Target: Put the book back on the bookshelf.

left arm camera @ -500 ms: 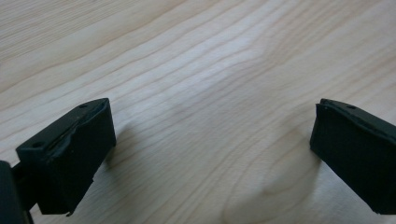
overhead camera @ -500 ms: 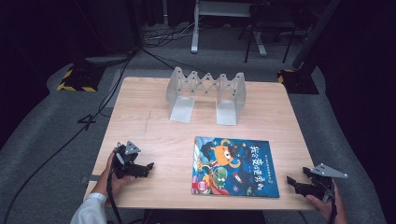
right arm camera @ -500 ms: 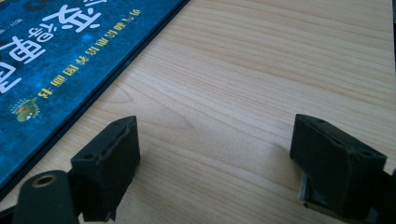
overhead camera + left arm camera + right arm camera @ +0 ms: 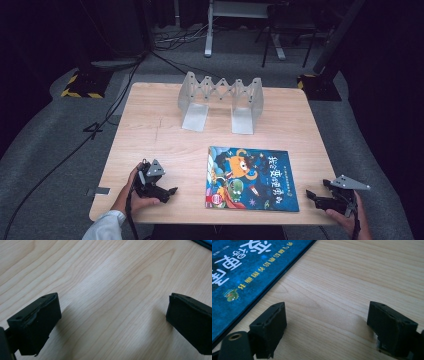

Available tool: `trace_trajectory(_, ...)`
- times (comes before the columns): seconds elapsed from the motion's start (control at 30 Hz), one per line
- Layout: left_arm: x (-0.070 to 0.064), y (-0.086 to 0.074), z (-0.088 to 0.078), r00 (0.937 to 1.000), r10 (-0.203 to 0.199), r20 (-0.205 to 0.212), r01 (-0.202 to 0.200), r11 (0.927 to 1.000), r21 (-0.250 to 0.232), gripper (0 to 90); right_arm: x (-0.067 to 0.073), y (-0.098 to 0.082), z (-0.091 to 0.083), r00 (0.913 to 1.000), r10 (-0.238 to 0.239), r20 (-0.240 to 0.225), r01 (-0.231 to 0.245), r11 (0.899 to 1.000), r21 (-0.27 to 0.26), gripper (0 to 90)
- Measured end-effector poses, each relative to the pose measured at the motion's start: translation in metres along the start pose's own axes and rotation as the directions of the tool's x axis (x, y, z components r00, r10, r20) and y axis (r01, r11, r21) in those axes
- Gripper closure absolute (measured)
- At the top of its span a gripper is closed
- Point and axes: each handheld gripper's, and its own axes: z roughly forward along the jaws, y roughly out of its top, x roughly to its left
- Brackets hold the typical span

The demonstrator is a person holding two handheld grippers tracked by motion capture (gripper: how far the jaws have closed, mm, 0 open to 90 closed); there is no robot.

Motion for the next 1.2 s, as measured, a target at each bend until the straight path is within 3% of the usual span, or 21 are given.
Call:
trace_trajectory(0.1, -0.008, 0.003, 0.003, 0.9998, 0.015, 0.012, -0.015, 0.9999, -0.001, 0.2, 0.004, 0.004, 0.001, 0.9999, -0.013, 0.011, 0.013, 1.000, 0.004, 21.3)
trace_trajectory(0.13, -0.010, 0.004, 0.004, 0.9996, 0.021, 0.019, -0.021, 0.9998, 0.001, 0.2, 0.006, 0.006, 0.002, 0.9998, -0.003, -0.022, 0.003, 1.000, -0.002, 21.8)
trace_trajectory(0.27, -0.018, 0.007, 0.007, 0.9981, 0.046, 0.041, -0.046, 0.9990, -0.002, 0.2, 0.021, 0.019, 0.004, 0.9961, -0.035, -0.081, 0.032, 0.999, -0.039, 22.1)
trace_trajectory(0.3, -0.018, 0.008, 0.007, 0.9973, 0.057, 0.045, -0.057, 0.9984, 0.000, 0.2, 0.027, 0.023, 0.005, 0.9922, -0.042, -0.118, 0.037, 0.998, -0.046, 22.3)
trace_trajectory(0.43, -0.020, 0.012, 0.011, 0.9959, 0.070, 0.057, -0.070, 0.9976, -0.001, 0.3, 0.040, 0.030, 0.009, 0.9845, -0.079, -0.157, 0.072, 0.996, -0.047, 22.4)
trace_trajectory(0.5, -0.022, 0.016, 0.014, 0.9949, 0.078, 0.064, -0.078, 0.9970, 0.000, 0.3, 0.049, 0.035, 0.014, 0.9767, -0.092, -0.194, 0.086, 0.996, -0.037, 22.3)
trace_trajectory(0.6, -0.029, 0.021, 0.019, 0.9916, 0.100, 0.082, -0.100, 0.9950, -0.004, 0.5, 0.054, 0.038, 0.027, 0.9749, -0.102, -0.198, 0.105, 0.995, 0.003, 21.2)
trace_trajectory(0.77, -0.041, 0.029, 0.027, 0.9847, 0.132, 0.114, -0.132, 0.9913, -0.008, 0.5, 0.052, 0.041, 0.037, 0.9696, -0.047, -0.240, 0.052, 0.999, 0.015, 15.8)
trace_trajectory(0.93, -0.053, 0.032, 0.030, 0.9796, 0.151, 0.132, -0.151, 0.9884, -0.011, 0.5, 0.056, 0.049, 0.046, 0.9684, -0.062, -0.242, 0.069, 0.997, 0.022, 12.8)
trace_trajectory(1.1, -0.059, 0.026, 0.025, 0.9753, 0.167, 0.145, -0.167, 0.9859, -0.010, 0.5, 0.070, 0.066, 0.063, 0.9529, -0.108, -0.283, 0.122, 0.992, 0.032, 12.3)
trace_trajectory(1.2, -0.062, 0.019, 0.018, 0.9744, 0.172, 0.145, -0.172, 0.9851, -0.012, 0.5, 0.076, 0.078, 0.074, 0.9483, -0.124, -0.292, 0.142, 0.989, 0.041, 11.7)
